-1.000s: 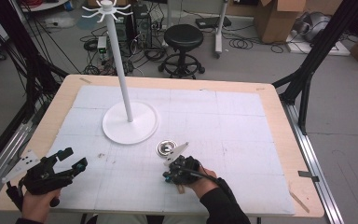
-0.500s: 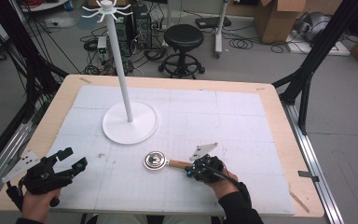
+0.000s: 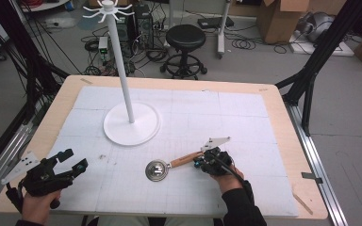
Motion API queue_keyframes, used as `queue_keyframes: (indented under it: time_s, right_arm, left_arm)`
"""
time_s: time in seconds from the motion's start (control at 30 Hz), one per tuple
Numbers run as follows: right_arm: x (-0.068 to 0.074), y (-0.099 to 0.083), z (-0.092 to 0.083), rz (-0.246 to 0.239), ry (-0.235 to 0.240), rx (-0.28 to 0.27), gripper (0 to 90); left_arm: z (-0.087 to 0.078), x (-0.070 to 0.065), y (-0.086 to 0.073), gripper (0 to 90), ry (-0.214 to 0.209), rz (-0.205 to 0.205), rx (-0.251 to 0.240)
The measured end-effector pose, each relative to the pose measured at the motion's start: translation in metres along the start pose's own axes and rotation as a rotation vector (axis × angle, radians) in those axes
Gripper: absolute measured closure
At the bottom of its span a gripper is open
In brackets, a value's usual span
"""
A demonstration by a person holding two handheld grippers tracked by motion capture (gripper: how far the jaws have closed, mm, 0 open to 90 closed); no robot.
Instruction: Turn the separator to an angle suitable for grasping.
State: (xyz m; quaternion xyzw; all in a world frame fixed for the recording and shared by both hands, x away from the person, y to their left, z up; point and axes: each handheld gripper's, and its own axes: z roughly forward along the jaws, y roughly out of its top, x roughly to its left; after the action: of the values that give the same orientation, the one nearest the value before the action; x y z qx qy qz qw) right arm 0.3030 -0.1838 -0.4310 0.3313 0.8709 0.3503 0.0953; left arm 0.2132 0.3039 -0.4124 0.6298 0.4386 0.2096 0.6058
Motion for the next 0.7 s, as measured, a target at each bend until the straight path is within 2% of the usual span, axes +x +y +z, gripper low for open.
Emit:
queue_keyframes:
  time_s: [0.03,0.1,0.17,0.2,0.23,0.3,0.37,0.5,0.57,0.7]
  right_arm:
    - [-0.004,-0.001,-0.007,0.023,-0.024,-0.031,88.7]
    - [-0.006,-0.002,-0.009,0.035,-0.039,-0.043,88.7]
    - [-0.014,-0.004,-0.016,0.07,-0.095,-0.08,88.7]
    - [-0.021,-0.006,-0.019,0.114,-0.157,-0.115,88.7]
    - [-0.021,-0.006,-0.019,0.114,-0.157,-0.115,88.7]
    - [-0.028,-0.01,-0.019,0.148,-0.213,-0.115,88.7]
    - [-0.032,-0.012,-0.016,0.166,-0.21,-0.115,88.7]
    - [-0.032,-0.011,-0.011,0.169,-0.191,-0.108,88.7]
    - [-0.029,-0.009,-0.004,0.148,-0.158,-0.096,88.7]
    - [-0.027,-0.007,-0.002,0.14,-0.144,-0.105,88.7]
  left_arm:
    - [0.0,0.0,0.0,21.1,0.0,-0.001,-0.001]
    - [0.0,0.001,0.0,21.0,0.002,0.0,0.001]
    - [0.0,0.001,0.0,21.1,0.0,-0.001,0.001]
    - [0.0,0.001,0.0,21.0,-0.001,0.001,0.001]
    - [0.0,0.001,0.0,21.0,-0.001,0.001,0.0]
    - [-0.001,0.001,0.0,21.0,0.001,0.002,0.0]
    - [-0.001,0.002,0.0,21.0,0.001,0.001,-0.001]
    - [-0.002,0.002,0.001,21.0,0.003,0.001,-0.001]
    - [-0.002,0.002,0.001,21.0,0.004,0.0,-0.004]
    - [-0.002,0.002,0.001,21.0,0.003,-0.001,-0.003]
